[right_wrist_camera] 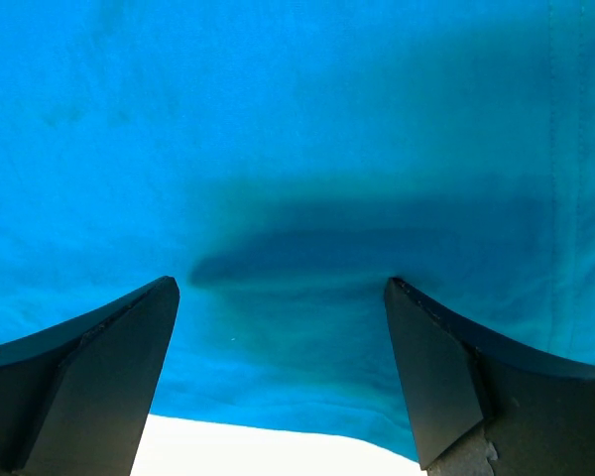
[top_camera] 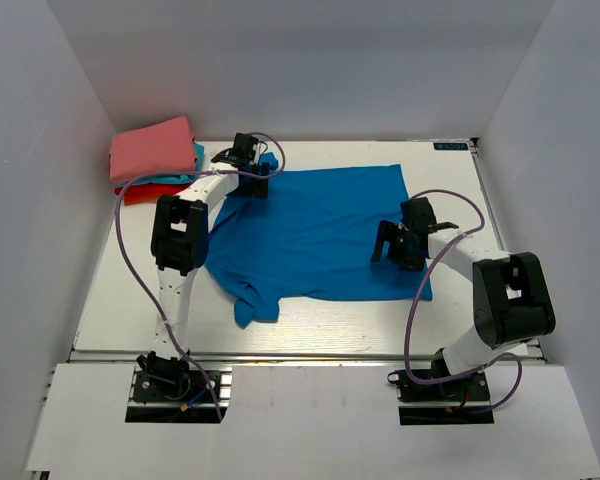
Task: Fold and stack the t-shirts
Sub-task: Flatten out the tshirt
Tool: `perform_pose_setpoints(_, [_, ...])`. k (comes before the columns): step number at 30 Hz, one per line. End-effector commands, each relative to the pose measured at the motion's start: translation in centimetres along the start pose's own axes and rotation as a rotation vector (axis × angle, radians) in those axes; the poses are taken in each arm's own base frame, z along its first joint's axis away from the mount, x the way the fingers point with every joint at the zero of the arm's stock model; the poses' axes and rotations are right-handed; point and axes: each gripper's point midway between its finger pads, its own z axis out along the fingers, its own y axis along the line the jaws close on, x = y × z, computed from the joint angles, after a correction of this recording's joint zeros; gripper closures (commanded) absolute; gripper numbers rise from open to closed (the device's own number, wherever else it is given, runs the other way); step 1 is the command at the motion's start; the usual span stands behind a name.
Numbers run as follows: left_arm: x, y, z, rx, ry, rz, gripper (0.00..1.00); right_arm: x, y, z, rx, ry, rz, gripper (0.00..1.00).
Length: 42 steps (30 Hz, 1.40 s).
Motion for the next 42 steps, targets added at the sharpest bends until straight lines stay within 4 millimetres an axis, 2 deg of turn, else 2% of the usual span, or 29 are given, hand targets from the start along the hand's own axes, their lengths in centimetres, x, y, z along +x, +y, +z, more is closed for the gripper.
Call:
perform_pose_setpoints(1, [-2.6,0.8,-2.0,-0.023,-0.057,0.009,0.11,1.5,-1.2,1.3,0.046,0.064,0.014,0.10])
perform_pose_setpoints(2, [-2.6,0.8,-2.0,-0.023,-0.057,0.009,0.14,1.5,-1.3,1.3,0.049,0.068,0.015,0.10])
perform_pose_setpoints(3, [-1.8,0.8,-1.4,-0.026,-0.037,0.013,0.22,1.5,-1.3,1.4,0.051,0.068,0.017,0.10])
perform_pose_setpoints(4, [-1.8,0.3,-1.5,-0.020,-0.037,0.020,0.25,1.4,-1.3,1.4,0.052,0.068,0.019,0.10])
perform_pose_setpoints(8, [-0.3,0.5,-1.5,-0.024,-0.001,0.027,0.46,1.5,-1.5,1.6,0.065,0.077,0.019,0.10])
perform_pose_setpoints(9, [-1.2,0.5,-2.2,-0.021,-0.032,0.021,0.58,1.4,-1.4,1.6,0.062,0.075,0.019,0.10])
perform_pose_setpoints(11, [-1.1,0.2,-2.5,0.001,-0.032,0.021,0.72,1.5,-1.5,1.7,0.066,0.080,0.023,0.10])
perform_pose_setpoints(12, [-1.2,0.8,-2.4,-0.005,-0.031,0.012,0.80,1.6,-1.5,1.7,0.068,0.084,0.024,0.10])
perform_pose_setpoints(13, [-1.2,1.2,-2.6,-0.001,-0.029,-0.011,0.99,1.5,-2.0,1.8,0.096,0.077,0.025,0.10])
perform_pose_setpoints(15, [-1.3,1.2,-2.8,-0.001,-0.029,-0.011,1.00,1.7,-2.2,1.7,0.103,0.082,0.030,0.10])
perform_pose_setpoints(19, [-2.9,3.4,-4.4,-0.090,-0.078,-0.020,1.00,1.9,-2.7,1.6,0.132,0.086,0.037,0.10])
perform_pose_setpoints(20, [-2.7,4.2,-4.1,-0.099,-0.076,-0.019,1.00,2.0,-2.8,1.6,0.138,0.085,0.041,0.10])
perform_pose_setpoints(21, [-3.2,4.3,-4.5,-0.098,-0.095,-0.011,1.00,2.0,-2.9,1.5,0.142,0.086,0.039,0.10])
perform_pose_setpoints(23, [-3.5,5.9,-4.8,-0.105,-0.099,-0.010,1.00,2.3,-3.3,1.4,0.157,0.094,0.044,0.10])
perform_pose_setpoints(24, [-3.7,6.0,-5.0,-0.106,-0.098,0.003,1.00,2.3,-3.3,1.3,0.160,0.092,0.041,0.10])
perform_pose_setpoints(25, [-3.7,7.4,-4.6,-0.122,-0.093,-0.006,1.00,2.7,-3.5,1.2,0.168,0.103,0.044,0.10])
perform_pose_setpoints(27, [-3.6,8.7,-4.5,-0.144,-0.077,-0.007,1.00,2.7,-3.4,1.1,0.164,0.102,0.039,0.10])
perform_pose_setpoints(28, [-4.2,9.5,-4.8,-0.164,-0.091,-0.017,1.00,2.8,-3.4,1.1,0.160,0.103,0.043,0.10])
perform_pose_setpoints(29, [-3.5,10.5,-4.2,-0.177,-0.065,-0.028,1.00,3.0,-3.2,0.9,0.145,0.114,0.034,0.10])
perform_pose_setpoints(32, [-3.2,13.4,-3.4,-0.248,-0.040,-0.056,1.00,3.1,-2.4,0.5,0.096,0.116,0.002,0.10])
perform_pose_setpoints(33, [-2.8,14.0,-2.8,-0.263,-0.021,-0.060,0.94,3.0,-2.5,0.3,0.095,0.112,-0.006,0.10])
perform_pose_setpoints(37, [-2.8,15.4,-1.6,-0.279,-0.006,-0.096,0.51,3.0,-2.3,-0.9,0.080,0.088,-0.021,0.10])
perform_pose_setpoints(38, [-3.5,16.1,-1.8,-0.286,-0.021,-0.122,0.37,2.9,-2.3,-1.1,0.080,0.084,-0.030,0.10])
perform_pose_setpoints(39, [-3.2,16.6,-1.9,-0.291,0.000,-0.126,0.04,2.8,-2.2,-1.7,0.074,0.070,-0.037,0.10])
perform_pose_setpoints(40, [-3.5,16.4,-2.2,-0.281,-0.003,-0.127,0.00,2.6,-2.2,-2.0,0.070,0.060,-0.042,0.10])
perform_pose_setpoints(42, [-4.1,16.2,-2.8,-0.262,-0.017,-0.129,0.00,1.6,-1.6,-3.1,0.051,0.011,-0.064,0.10])
